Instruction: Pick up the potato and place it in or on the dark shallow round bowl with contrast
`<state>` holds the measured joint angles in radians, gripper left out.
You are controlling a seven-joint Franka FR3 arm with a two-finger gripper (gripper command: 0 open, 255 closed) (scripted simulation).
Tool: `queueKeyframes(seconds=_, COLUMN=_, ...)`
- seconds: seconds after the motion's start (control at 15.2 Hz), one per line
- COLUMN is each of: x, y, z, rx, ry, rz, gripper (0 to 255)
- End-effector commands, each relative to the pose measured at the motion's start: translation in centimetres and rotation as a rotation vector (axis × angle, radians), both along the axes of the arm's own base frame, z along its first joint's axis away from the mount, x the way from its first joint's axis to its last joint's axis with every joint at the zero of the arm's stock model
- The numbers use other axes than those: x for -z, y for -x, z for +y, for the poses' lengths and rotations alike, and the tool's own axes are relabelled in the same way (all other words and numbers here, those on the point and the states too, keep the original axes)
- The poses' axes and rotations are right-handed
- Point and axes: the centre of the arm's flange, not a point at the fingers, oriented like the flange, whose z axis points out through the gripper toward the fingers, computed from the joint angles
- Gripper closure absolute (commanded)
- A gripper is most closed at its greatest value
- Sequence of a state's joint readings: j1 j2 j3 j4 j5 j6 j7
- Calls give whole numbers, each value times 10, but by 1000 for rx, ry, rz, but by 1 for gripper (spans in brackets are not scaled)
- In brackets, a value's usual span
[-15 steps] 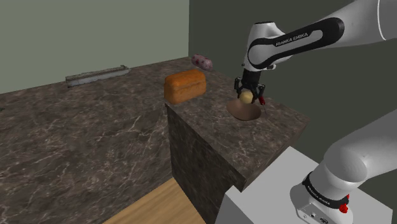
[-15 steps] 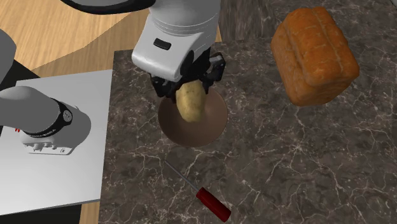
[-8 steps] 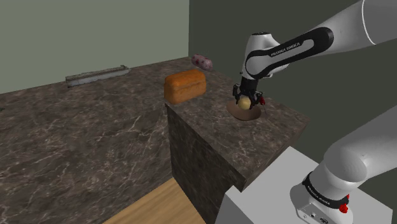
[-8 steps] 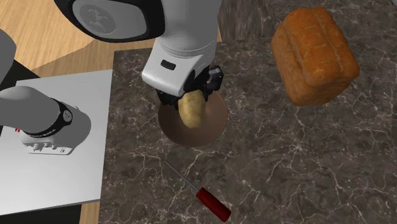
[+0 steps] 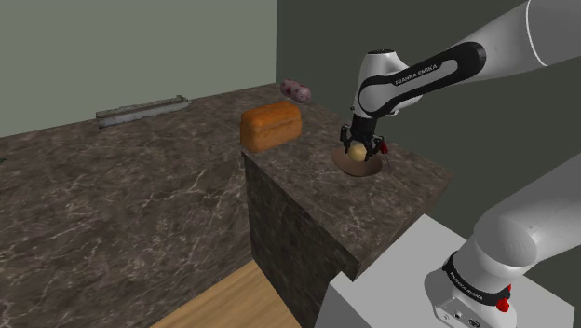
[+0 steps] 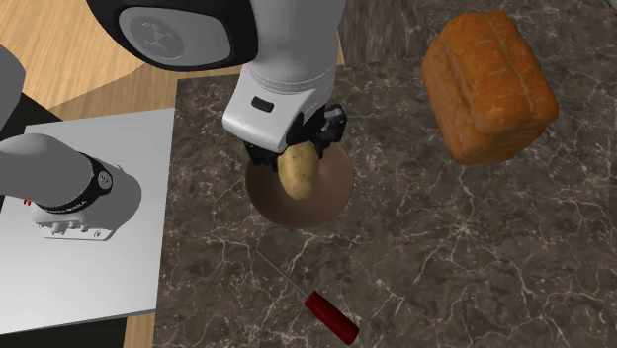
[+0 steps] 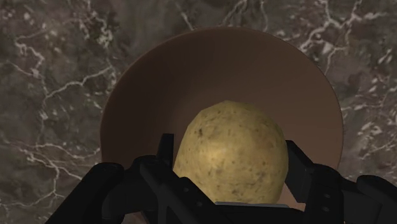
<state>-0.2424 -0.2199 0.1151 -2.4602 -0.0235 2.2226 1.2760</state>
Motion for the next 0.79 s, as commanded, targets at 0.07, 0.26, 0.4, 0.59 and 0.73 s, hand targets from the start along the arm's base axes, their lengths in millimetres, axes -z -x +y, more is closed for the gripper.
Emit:
queueKeyframes(seconds=0.07, x=0, y=0, z=0, rx=0, ry=0, rz=0, gripper=0)
queueKeyframes(seconds=0.26, x=0, y=0, z=0, rx=0, ry=0, rz=0, gripper=0)
queueKeyframes(seconds=0.4, x=-13, y=0, z=1, rx=0, ry=0, rz=0, gripper=0)
queueKeyframes(seconds=0.59, x=-50, y=-1, z=2, rx=0, ry=0, rz=0, gripper=0)
queueKeyframes(seconds=0.73, x=-50, y=-1, z=2, rx=0, ry=0, rz=0, gripper=0)
